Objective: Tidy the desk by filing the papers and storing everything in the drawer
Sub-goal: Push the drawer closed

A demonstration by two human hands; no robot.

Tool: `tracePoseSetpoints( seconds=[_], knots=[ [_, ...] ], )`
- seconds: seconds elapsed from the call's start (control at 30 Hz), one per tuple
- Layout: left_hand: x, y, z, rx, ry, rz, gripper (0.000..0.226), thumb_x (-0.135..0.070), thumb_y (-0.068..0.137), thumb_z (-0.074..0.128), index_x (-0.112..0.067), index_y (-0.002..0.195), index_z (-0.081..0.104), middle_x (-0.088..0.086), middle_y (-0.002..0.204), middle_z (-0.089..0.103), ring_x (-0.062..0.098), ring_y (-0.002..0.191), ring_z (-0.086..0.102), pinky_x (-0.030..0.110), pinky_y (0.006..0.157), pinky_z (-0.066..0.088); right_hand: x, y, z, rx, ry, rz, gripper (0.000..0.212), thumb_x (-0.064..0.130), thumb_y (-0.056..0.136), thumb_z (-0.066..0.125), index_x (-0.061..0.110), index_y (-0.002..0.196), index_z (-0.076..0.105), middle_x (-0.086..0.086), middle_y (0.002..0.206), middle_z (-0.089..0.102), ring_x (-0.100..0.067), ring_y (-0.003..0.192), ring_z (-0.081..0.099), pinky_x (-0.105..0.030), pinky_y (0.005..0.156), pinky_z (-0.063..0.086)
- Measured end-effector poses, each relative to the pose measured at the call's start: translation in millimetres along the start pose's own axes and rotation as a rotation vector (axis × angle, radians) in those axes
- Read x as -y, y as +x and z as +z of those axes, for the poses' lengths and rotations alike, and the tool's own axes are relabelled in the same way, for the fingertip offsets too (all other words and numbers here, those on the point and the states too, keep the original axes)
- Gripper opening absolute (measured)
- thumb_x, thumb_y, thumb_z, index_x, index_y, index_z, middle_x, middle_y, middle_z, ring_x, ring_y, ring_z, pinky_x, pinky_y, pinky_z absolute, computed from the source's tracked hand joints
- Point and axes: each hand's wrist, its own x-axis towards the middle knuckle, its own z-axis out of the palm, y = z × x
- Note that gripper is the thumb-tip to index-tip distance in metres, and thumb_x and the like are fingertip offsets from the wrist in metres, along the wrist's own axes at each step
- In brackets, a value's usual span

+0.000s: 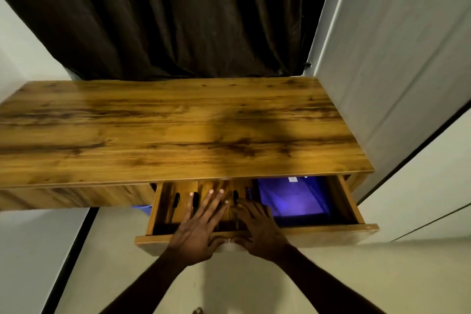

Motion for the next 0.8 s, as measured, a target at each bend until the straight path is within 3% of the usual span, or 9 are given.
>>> tracePoseSetpoints(
  seconds=[0.17,0.27,0.33,0.43,0.5,0.57,0.63,0.7,0.8],
  knots=[
    [4,20,-2,-0.022,-0.024,-0.033,0.087,-0.063,0.088,0.044,-0.021,0.157,0.01,0.007,0.165,-0.01,0.029,0.152,-0.007,0.066,0.115,0.008,-6,27,-1,0.018,-0.035,0.138,0.102,0.071,0.069,0.06,0.031,0.153,0.018,-0.002,0.164,0.009,-0.021,0.15,-0.006,-0.054,0.114,0.009],
    [10,37,-5,-0.009,-0.039,-0.082,0.096,-0.063,0.083,0.051,-0.019,0.157,0.009,0.008,0.164,-0.01,0.03,0.152,-0.006,0.065,0.115,0.006,-9,43,-3,-0.005,-0.073,0.216,0.117,0.071,0.062,0.068,0.026,0.155,0.01,-0.008,0.164,0.001,-0.025,0.148,-0.013,-0.058,0.114,-0.006],
    [15,49,-6,-0.01,-0.044,-0.123,0.101,-0.063,0.079,0.055,-0.018,0.157,0.009,0.009,0.164,-0.011,0.031,0.151,-0.008,0.065,0.115,0.001,-10,54,-6,-0.002,-0.116,0.26,0.122,0.075,0.056,0.068,0.022,0.153,0.019,-0.014,0.162,0.009,-0.03,0.148,-0.003,-0.056,0.114,-0.01],
    [24,67,-6,-0.007,-0.052,-0.188,0.107,-0.058,0.074,0.061,-0.017,0.157,0.008,0.013,0.164,-0.009,0.033,0.151,-0.01,0.063,0.116,-0.007,-12,73,-5,-0.007,-0.148,0.281,0.122,0.074,0.047,0.075,0.017,0.147,0.035,-0.02,0.154,0.034,-0.035,0.144,0.016,-0.058,0.113,-0.003],
    [30,79,-4,0.038,-0.052,-0.214,0.101,-0.058,0.074,0.055,-0.014,0.155,0.016,0.016,0.164,0.003,0.035,0.151,-0.004,0.062,0.116,-0.006,-12,85,-4,-0.03,-0.128,0.272,0.118,0.066,0.043,0.083,0.02,0.142,0.038,-0.015,0.149,0.044,-0.033,0.141,0.022,-0.062,0.113,0.011],
    [32,91,-1,0.09,-0.068,-0.213,0.088,-0.058,0.079,0.048,-0.01,0.151,0.03,0.017,0.16,0.022,0.037,0.149,0.011,0.061,0.118,0.005,-13,97,-3,-0.023,-0.083,0.288,0.112,0.058,0.037,0.089,0.023,0.134,0.045,-0.009,0.138,0.057,-0.03,0.136,0.039,-0.062,0.105,0.029],
    [29,100,1,0.152,-0.081,-0.225,0.077,-0.046,0.088,0.054,-0.011,0.151,0.03,0.015,0.159,0.026,0.037,0.148,0.019,0.056,0.12,0.013,-14,104,-5,-0.024,-0.036,0.315,0.098,0.057,0.036,0.09,0.025,0.123,0.057,-0.004,0.125,0.066,-0.029,0.121,0.059,-0.057,0.097,0.044],
    [28,106,3,0.133,-0.083,-0.246,0.074,-0.037,0.086,0.063,-0.01,0.149,0.035,0.015,0.153,0.036,0.038,0.141,0.033,0.053,0.117,0.026,-14,110,-10,-0.022,-0.04,0.342,0.09,0.064,0.031,0.086,0.028,0.11,0.064,-0.001,0.114,0.069,-0.027,0.103,0.067,-0.048,0.083,0.056],
    [32,115,5,0.111,-0.023,-0.207,0.068,-0.035,0.065,0.081,-0.011,0.125,0.062,0.012,0.124,0.062,0.034,0.111,0.06,0.046,0.092,0.052,-15,118,-16,-0.003,-0.083,0.358,0.086,0.065,0.028,0.086,0.029,0.103,0.066,-0.001,0.105,0.07,-0.026,0.092,0.069,-0.045,0.069,0.058]
  ],
)
